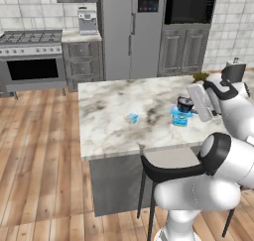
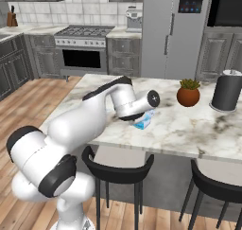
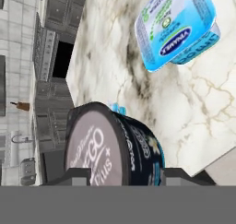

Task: Stack the yogurt containers by placing the smaller containers on top of the larger containers.

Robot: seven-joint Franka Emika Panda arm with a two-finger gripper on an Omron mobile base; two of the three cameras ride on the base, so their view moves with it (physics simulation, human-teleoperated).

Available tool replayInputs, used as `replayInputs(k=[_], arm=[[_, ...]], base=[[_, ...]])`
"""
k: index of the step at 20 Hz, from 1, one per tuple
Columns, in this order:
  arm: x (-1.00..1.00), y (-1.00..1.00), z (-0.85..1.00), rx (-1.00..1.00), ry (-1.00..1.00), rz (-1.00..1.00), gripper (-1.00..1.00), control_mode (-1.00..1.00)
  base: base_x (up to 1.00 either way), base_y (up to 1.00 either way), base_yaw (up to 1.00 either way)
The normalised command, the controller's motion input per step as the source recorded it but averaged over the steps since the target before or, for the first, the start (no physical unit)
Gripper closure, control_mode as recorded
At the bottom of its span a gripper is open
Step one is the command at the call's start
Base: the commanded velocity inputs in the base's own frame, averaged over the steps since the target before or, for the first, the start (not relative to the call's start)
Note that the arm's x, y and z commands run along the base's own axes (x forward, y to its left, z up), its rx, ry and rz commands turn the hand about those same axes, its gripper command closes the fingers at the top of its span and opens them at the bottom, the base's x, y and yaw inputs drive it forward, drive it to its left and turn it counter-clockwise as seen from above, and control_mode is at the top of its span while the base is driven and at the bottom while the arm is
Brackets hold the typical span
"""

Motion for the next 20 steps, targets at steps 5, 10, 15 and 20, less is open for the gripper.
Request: replayInputs(k=[5,10,15,20], arm=[[0.02,-0.22,0.0,0.0,0.0,0.0,1.0,-1.0],[0.19,-0.15,0.0,0.0,0.0,0.0,1.0,-1.0],[0.34,-0.08,0.0,0.0,0.0,0.0,1.0,-1.0],[0.19,-0.12,-0.01,0.0,0.0,0.0,1.0,-1.0]], base=[[0.0,0.0,0.0],[0.0,0.0,0.0],[0.0,0.0,0.0],[0.0,0.0,0.0]])
